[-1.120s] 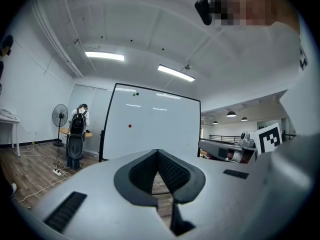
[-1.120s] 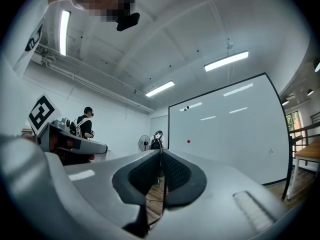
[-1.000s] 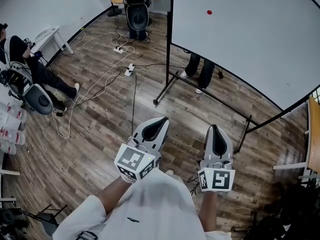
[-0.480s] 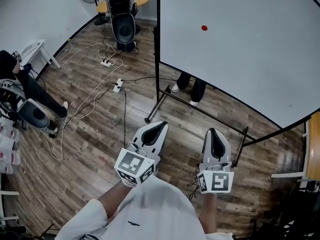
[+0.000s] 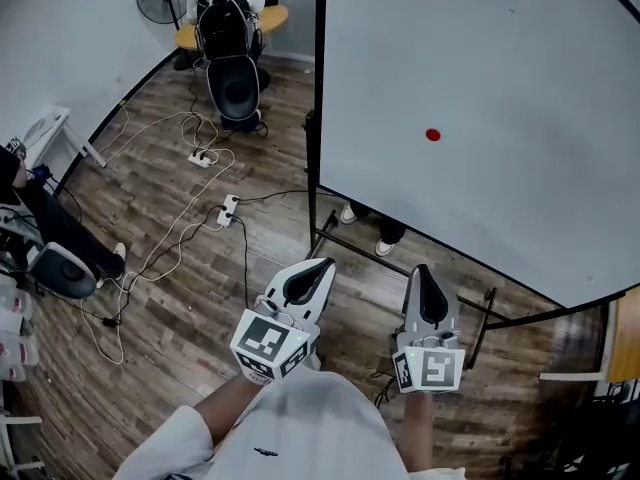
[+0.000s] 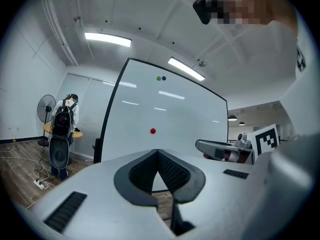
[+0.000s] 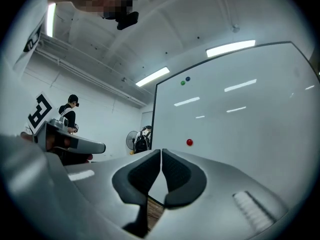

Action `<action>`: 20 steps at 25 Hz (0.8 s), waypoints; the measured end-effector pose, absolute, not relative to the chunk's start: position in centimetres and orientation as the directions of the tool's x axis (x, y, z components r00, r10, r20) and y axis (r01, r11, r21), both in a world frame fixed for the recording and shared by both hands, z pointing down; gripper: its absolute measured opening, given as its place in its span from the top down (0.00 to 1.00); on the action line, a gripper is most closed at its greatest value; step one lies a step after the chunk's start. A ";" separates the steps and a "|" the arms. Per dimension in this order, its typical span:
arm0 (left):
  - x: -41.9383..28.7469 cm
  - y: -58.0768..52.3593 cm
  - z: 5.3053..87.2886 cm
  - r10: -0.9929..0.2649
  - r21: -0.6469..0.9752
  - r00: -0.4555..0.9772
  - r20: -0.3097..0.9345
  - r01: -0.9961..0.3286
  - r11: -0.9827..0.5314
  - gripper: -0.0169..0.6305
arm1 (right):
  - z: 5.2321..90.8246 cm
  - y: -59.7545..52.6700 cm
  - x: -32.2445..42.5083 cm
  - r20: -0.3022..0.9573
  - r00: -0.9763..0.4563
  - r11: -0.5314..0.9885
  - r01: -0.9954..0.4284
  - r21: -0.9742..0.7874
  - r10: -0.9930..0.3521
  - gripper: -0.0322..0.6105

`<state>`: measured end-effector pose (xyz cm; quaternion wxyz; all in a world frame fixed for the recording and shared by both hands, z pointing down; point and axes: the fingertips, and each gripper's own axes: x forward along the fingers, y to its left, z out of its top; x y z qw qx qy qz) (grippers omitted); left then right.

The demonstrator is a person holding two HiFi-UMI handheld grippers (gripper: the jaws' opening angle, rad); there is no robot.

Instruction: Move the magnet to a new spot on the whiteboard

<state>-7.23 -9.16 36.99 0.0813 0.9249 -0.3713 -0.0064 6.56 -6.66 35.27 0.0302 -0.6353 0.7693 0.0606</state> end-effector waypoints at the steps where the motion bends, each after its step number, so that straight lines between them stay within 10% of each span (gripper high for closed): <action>1: -7.3 -10.4 36.8 -0.684 0.160 0.728 0.047 -0.681 -0.714 0.96 | 35.0 -7.9 6.4 -0.123 -0.186 0.180 -0.982 0.056 -0.975 0.94; 20: -1.6 -18.5 37.3 -0.678 0.155 0.733 0.056 -0.678 -0.719 0.96 | 35.6 -15.5 10.7 -0.120 -0.210 0.205 -0.977 0.052 -0.970 0.94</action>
